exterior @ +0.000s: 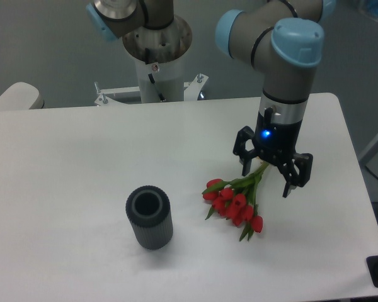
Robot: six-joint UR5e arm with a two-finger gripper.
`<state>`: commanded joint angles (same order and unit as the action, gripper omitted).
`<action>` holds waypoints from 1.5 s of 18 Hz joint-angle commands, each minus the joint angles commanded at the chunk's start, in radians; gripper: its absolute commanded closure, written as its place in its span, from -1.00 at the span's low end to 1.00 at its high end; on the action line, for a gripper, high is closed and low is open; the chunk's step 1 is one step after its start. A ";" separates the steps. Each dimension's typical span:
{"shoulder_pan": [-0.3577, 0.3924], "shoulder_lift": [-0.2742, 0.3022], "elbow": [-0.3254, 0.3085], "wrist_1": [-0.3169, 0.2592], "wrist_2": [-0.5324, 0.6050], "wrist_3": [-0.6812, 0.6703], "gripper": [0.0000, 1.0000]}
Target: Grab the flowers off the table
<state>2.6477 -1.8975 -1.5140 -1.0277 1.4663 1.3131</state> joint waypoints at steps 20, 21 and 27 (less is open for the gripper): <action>0.064 -0.063 -0.265 0.083 0.078 -0.061 -1.00; 0.063 -0.061 -0.279 0.092 0.078 -0.054 -1.00; 0.061 -0.069 -0.336 0.142 0.075 -0.035 -1.00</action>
<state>2.7090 -1.9665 -1.8499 -0.8853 1.5417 1.2778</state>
